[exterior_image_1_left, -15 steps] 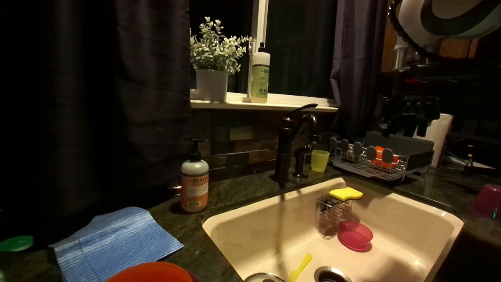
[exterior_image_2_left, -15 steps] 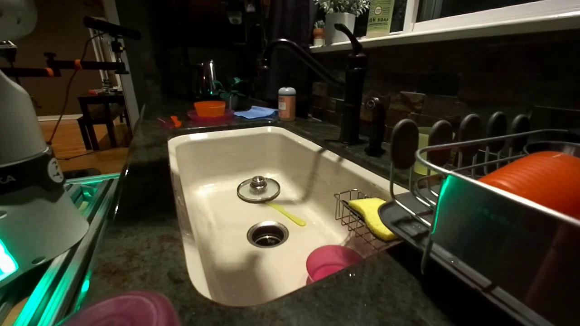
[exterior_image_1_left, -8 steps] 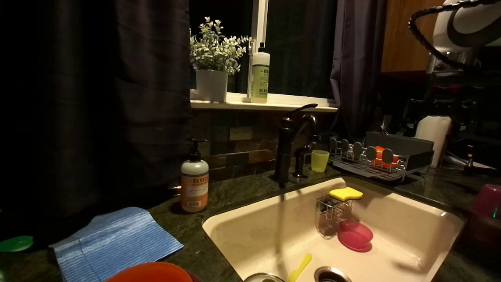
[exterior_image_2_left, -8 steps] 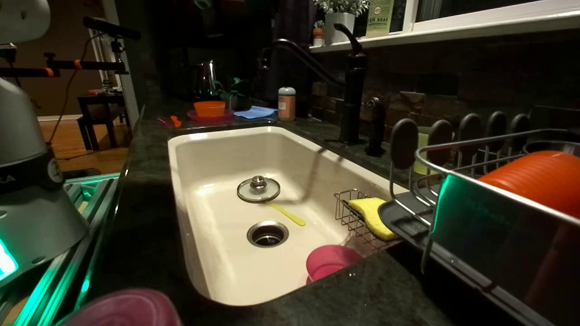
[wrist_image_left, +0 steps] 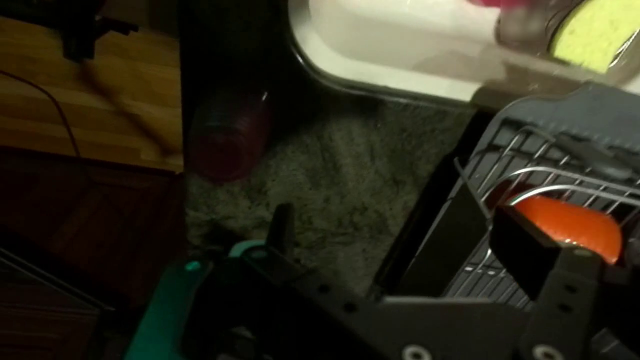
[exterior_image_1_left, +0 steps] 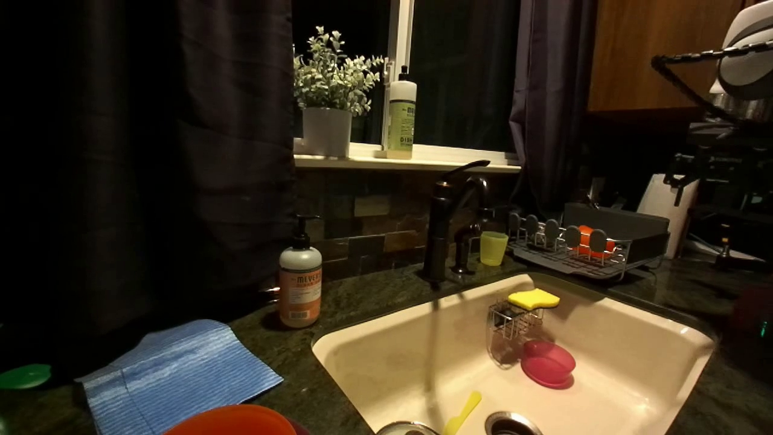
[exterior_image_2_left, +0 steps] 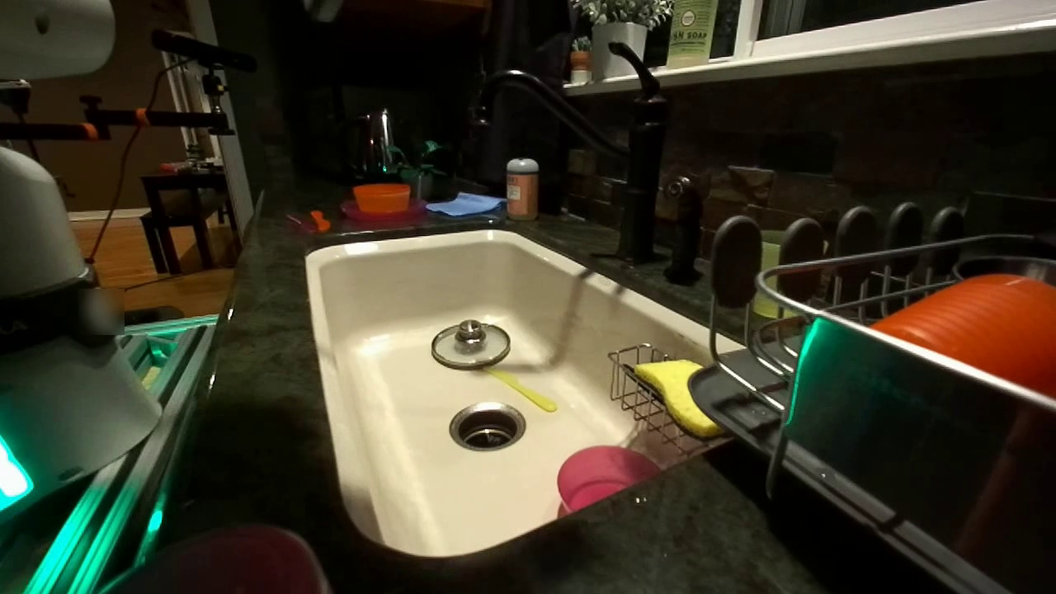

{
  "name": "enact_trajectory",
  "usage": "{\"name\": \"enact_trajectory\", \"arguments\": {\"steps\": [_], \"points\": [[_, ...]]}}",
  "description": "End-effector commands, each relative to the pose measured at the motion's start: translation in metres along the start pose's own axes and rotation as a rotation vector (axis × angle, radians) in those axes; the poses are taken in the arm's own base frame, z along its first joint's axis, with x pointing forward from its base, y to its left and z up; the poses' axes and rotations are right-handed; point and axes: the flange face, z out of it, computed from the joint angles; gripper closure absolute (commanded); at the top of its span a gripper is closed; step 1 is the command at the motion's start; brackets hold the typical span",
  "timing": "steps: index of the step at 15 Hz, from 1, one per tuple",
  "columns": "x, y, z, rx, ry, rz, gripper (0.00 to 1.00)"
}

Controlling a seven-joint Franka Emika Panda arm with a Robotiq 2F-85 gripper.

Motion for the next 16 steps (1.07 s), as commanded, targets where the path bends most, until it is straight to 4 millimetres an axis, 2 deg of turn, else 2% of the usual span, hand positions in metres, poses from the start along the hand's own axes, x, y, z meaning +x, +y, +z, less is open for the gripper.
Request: {"name": "enact_trajectory", "arguments": {"steps": [1, 5, 10, 13, 16], "points": [[0.024, 0.023, 0.019, -0.078, 0.052, 0.171, 0.0], [0.037, 0.051, 0.044, -0.196, 0.063, 0.357, 0.0], [0.035, 0.073, 0.084, -0.339, 0.009, 0.578, 0.0], [0.032, 0.077, 0.109, -0.341, -0.077, 0.616, 0.0], [0.036, 0.08, 0.121, -0.314, -0.084, 0.609, 0.0]]}}
